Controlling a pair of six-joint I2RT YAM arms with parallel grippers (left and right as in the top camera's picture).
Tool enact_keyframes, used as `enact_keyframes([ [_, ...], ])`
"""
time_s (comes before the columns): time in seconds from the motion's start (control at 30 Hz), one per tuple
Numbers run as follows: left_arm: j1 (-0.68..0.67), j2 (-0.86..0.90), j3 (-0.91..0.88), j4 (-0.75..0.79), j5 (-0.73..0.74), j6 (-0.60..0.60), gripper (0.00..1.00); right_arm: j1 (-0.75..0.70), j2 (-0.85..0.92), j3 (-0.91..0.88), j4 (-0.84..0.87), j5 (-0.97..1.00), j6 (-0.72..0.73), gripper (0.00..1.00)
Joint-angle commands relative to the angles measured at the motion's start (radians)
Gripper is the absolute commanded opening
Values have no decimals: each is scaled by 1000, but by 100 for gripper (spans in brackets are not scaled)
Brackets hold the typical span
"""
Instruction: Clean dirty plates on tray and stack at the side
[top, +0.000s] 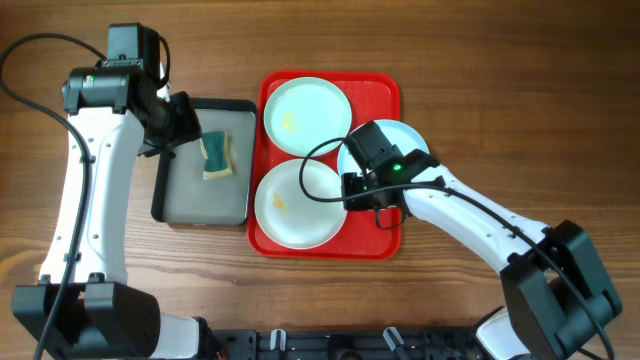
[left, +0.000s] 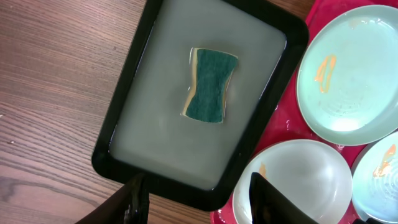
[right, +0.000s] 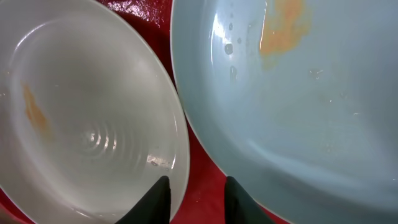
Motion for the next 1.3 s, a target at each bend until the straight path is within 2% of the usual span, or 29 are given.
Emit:
enact_keyframes([
  [0.0, 6, 10, -9, 3, -10, -5, 48, 6, 5, -10, 22, -11, 90, 26],
  [0.33, 6, 10, -9, 2, -10, -5, 48, 30, 118, -14, 105, -8, 117, 23],
  [0.47, 6, 10, -9, -2, -10, -5, 48, 30, 118, -14, 109, -8, 118, 9],
  [0.53, 6, 10, -9, -2, -10, -5, 48, 30, 118, -14, 113, -8, 117, 4],
  [0.8, 6, 10, -18, 0, -10, -5, 44, 4, 118, -14, 142, 91, 117, 4],
  [0.9, 5, 10, -60, 6, -10, -5, 47, -7, 118, -14, 147, 132, 120, 4],
  [1.07, 5, 11, -192, 101, -5, -5, 47, -10, 117, -14, 146, 124, 119, 4],
  [1.27, 1, 11, -328, 306, 62, 4, 49, -10, 87, -14, 104, 73, 116, 4],
])
